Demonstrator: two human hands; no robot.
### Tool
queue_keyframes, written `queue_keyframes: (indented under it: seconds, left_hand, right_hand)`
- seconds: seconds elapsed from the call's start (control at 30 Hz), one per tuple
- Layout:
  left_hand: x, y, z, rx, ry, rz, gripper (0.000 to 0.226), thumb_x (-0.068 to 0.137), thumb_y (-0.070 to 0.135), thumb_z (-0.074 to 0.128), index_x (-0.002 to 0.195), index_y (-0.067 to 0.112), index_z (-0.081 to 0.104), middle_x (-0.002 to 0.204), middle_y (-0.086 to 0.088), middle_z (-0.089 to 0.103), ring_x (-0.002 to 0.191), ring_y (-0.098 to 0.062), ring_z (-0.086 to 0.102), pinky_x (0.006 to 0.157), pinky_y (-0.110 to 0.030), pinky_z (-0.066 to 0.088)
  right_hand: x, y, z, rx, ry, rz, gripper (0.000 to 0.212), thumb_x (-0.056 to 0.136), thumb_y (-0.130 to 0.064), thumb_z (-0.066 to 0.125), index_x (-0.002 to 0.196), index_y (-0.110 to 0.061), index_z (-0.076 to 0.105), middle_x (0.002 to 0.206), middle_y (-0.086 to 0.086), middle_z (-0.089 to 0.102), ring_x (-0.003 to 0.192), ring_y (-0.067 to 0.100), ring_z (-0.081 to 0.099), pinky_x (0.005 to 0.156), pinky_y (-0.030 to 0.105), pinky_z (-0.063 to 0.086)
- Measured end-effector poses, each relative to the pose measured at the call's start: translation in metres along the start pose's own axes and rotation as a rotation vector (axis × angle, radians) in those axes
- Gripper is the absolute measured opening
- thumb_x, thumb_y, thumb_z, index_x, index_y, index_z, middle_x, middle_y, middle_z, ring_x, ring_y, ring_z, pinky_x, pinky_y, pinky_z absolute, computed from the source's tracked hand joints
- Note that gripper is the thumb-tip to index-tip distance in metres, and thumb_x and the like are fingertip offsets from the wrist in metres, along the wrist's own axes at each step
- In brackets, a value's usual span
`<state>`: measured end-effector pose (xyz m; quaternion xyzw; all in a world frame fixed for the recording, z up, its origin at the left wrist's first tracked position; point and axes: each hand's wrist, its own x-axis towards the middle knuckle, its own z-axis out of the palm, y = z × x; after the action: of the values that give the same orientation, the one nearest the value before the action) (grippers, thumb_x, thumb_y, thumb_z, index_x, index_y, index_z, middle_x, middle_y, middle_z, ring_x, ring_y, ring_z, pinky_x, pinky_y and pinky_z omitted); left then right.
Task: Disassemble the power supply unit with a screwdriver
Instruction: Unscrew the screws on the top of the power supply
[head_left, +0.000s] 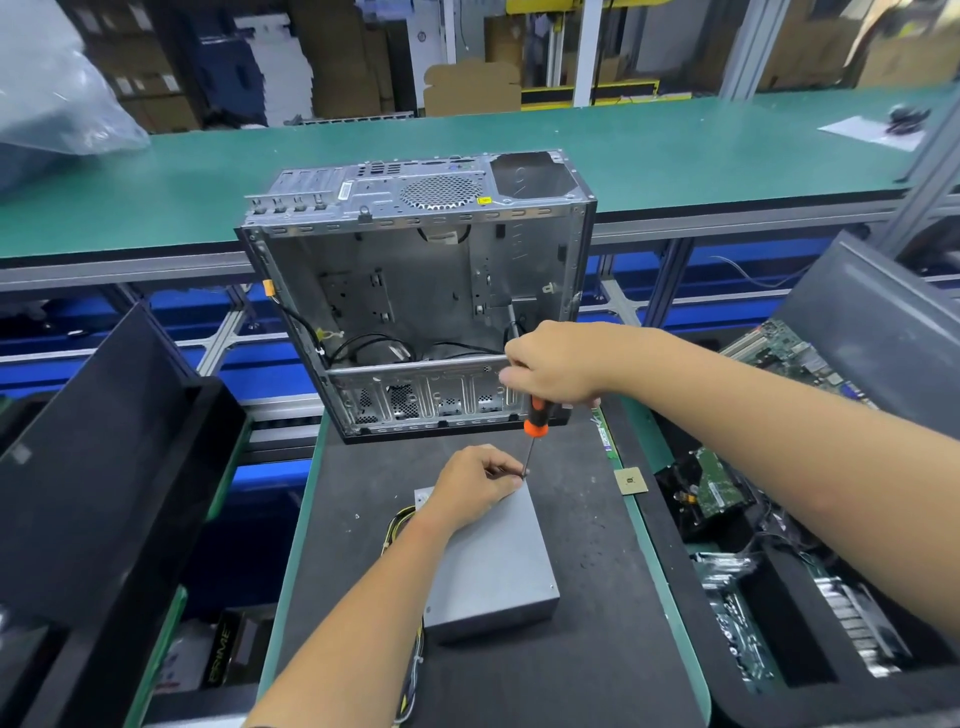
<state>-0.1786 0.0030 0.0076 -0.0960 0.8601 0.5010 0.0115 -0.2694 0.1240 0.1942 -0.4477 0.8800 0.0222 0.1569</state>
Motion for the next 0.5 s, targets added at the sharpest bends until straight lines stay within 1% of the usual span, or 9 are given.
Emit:
queue_keyframes:
  seconds: [0.07, 0.1, 0.13, 0.2, 0.23, 0.3, 0.37, 0.43, 0.5]
  left_hand:
    - [-0.0001, 0.0001, -0.0003, 0.009, 0.002, -0.003, 0.01, 0.08, 0.016, 0.072, 0.084, 0.025, 0.076, 0.09, 0.01, 0.069, 0.075, -0.006, 0.06, 0.082, -0.035, 0.052]
    - [-0.0002, 0.0005, -0.0003, 0.012, 0.004, -0.002, 0.01, 0.08, 0.017, 0.072, 0.084, 0.026, 0.076, 0.09, 0.009, 0.069, 0.074, -0.006, 0.059, 0.082, -0.036, 0.052]
    - [-0.0004, 0.001, -0.0005, 0.016, 0.006, -0.002, 0.011, 0.08, 0.017, 0.072, 0.082, 0.027, 0.076, 0.09, 0.009, 0.069, 0.074, -0.005, 0.059, 0.082, -0.036, 0.053]
    - [-0.0011, 0.0019, -0.0006, 0.022, 0.008, -0.005, 0.012, 0.08, 0.017, 0.072, 0.08, 0.029, 0.075, 0.091, 0.009, 0.07, 0.077, -0.007, 0.061, 0.083, -0.038, 0.052]
    - [-0.0012, 0.0021, -0.0006, 0.025, 0.006, -0.006, 0.012, 0.079, 0.017, 0.072, 0.08, 0.029, 0.074, 0.091, 0.009, 0.07, 0.08, -0.009, 0.063, 0.085, -0.038, 0.052]
    - [-0.0011, 0.002, 0.0, 0.031, 0.002, -0.01, 0.011, 0.079, 0.017, 0.071, 0.081, 0.027, 0.074, 0.093, 0.009, 0.07, 0.085, -0.012, 0.064, 0.087, -0.039, 0.051]
    - [-0.0012, 0.0026, 0.0007, 0.038, 0.004, -0.012, 0.011, 0.079, 0.017, 0.07, 0.083, 0.025, 0.075, 0.093, 0.009, 0.07, 0.087, -0.013, 0.065, 0.088, -0.04, 0.051]
    - [-0.001, 0.0029, 0.0009, 0.044, 0.007, -0.01, 0.01, 0.08, 0.016, 0.07, 0.085, 0.023, 0.076, 0.092, 0.009, 0.069, 0.087, -0.014, 0.064, 0.087, -0.04, 0.051]
    - [-0.0011, 0.0033, 0.0007, 0.045, 0.006, -0.012, 0.01, 0.08, 0.016, 0.071, 0.086, 0.022, 0.076, 0.093, 0.008, 0.069, 0.087, -0.015, 0.064, 0.087, -0.04, 0.05]
  right_hand:
    - [0.0011, 0.0006, -0.0013, -0.006, -0.008, -0.035, 0.018, 0.097, -0.028, 0.048, 0.092, -0.012, 0.053, 0.084, 0.007, 0.065, 0.062, 0.02, 0.06, 0.05, 0.027, 0.037]
    - [-0.0003, 0.0012, -0.0025, 0.019, -0.024, -0.06, 0.011, 0.093, -0.023, 0.054, 0.096, -0.013, 0.054, 0.085, 0.003, 0.063, 0.066, 0.017, 0.059, 0.052, 0.026, 0.038]
    - [-0.0024, 0.0013, -0.0044, 0.051, -0.039, -0.085, 0.013, 0.088, -0.019, 0.061, 0.098, -0.015, 0.054, 0.084, -0.003, 0.059, 0.067, 0.013, 0.055, 0.053, 0.024, 0.037]
    - [-0.0067, 0.0015, -0.0067, 0.107, -0.06, -0.119, 0.025, 0.079, -0.011, 0.067, 0.1, -0.018, 0.054, 0.082, -0.009, 0.052, 0.069, 0.007, 0.048, 0.054, 0.022, 0.035]
    - [-0.0073, 0.0016, -0.0062, 0.114, -0.054, -0.128, 0.027, 0.078, -0.011, 0.068, 0.1, -0.018, 0.054, 0.084, -0.01, 0.051, 0.07, 0.007, 0.048, 0.055, 0.023, 0.035]
    - [-0.0068, 0.0012, -0.0033, 0.071, -0.027, -0.109, 0.02, 0.085, -0.022, 0.065, 0.101, -0.017, 0.053, 0.084, -0.007, 0.053, 0.073, 0.01, 0.052, 0.057, 0.026, 0.037]
    - [-0.0049, 0.0009, -0.0008, 0.017, -0.001, -0.055, 0.016, 0.096, -0.032, 0.051, 0.096, -0.016, 0.049, 0.081, 0.001, 0.057, 0.065, 0.017, 0.062, 0.053, 0.028, 0.037]
    - [-0.0034, 0.0015, 0.0003, -0.009, 0.0, -0.037, 0.016, 0.099, -0.029, 0.044, 0.092, -0.015, 0.047, 0.078, 0.003, 0.058, 0.056, 0.02, 0.064, 0.049, 0.028, 0.036]
    - [-0.0043, 0.0028, -0.0016, 0.019, -0.036, -0.076, 0.008, 0.092, -0.019, 0.054, 0.098, -0.015, 0.05, 0.082, 0.001, 0.059, 0.067, 0.021, 0.061, 0.052, 0.027, 0.037]
